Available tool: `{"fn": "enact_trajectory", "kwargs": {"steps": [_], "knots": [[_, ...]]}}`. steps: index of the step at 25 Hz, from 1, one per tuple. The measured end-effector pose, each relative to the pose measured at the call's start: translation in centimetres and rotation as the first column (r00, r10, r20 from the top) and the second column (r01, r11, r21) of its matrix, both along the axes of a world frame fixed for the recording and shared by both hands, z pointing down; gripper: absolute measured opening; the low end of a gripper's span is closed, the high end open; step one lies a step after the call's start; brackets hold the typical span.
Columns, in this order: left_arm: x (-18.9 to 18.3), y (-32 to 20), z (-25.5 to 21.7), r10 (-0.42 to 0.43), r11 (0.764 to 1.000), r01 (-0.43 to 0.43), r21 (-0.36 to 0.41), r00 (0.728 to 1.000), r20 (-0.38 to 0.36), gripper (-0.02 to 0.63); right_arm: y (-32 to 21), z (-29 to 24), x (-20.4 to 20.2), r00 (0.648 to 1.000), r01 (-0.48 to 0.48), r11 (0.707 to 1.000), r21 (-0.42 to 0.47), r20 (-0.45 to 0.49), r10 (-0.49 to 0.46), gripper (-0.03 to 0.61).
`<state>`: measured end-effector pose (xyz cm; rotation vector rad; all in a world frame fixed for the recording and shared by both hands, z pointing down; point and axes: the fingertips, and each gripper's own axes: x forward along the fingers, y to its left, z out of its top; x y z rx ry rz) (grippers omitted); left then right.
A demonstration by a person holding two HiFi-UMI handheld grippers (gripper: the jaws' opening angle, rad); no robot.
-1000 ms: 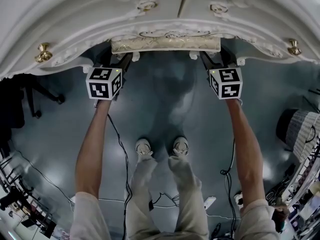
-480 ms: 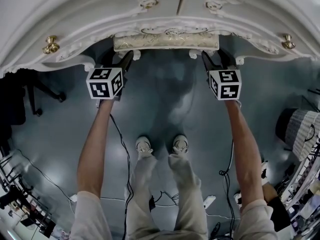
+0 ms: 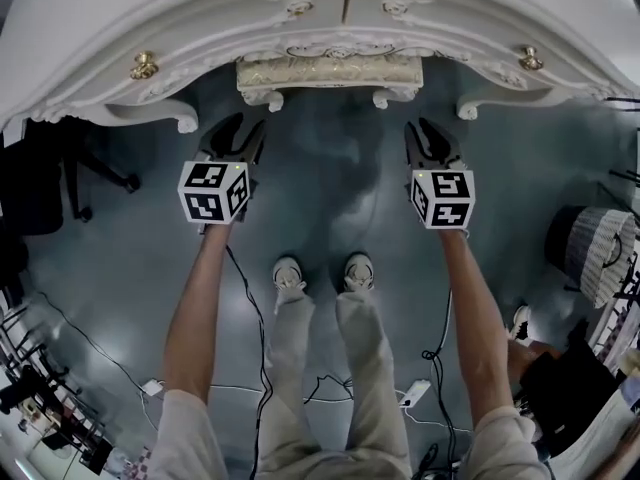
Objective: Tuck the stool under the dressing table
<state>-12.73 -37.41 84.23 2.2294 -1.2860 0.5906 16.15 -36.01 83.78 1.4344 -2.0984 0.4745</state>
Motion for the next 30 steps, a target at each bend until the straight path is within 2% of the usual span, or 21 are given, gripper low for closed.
{"fn": "enact_trajectory", "kwargs": {"steps": [10, 15, 24, 30], "knots": [[0.0, 5.2, -7.2, -0.028, 0.999, 0.030, 0.032, 0.998, -0.052, 0.066, 4.5, -8.1, -1.3, 0.999, -0.017, 0.999, 0.050, 0.041, 0.014, 0.003], [-0.2, 7.8, -10.4, -0.044, 0.998, 0.047, 0.038, 0.996, -0.071, 0.044, 7.1, -12.3, -1.7, 0.997, -0.037, 0.997, 0.074, 0.076, 0.031, 0.003], [-0.6, 10.8, -16.6, -0.052, 0.997, 0.057, 0.054, 0.995, -0.090, 0.018, 10.2, -18.4, -3.0, 0.996, 0.008, 0.995, 0.100, 0.083, -0.016, 0.002], [-0.2, 12.4, -21.6, -0.023, 0.995, 0.030, 0.091, 0.996, -0.081, 0.018, 12.3, -22.9, -3.7, 0.996, 0.009, 0.993, 0.119, 0.085, -0.019, 0.002]]}}
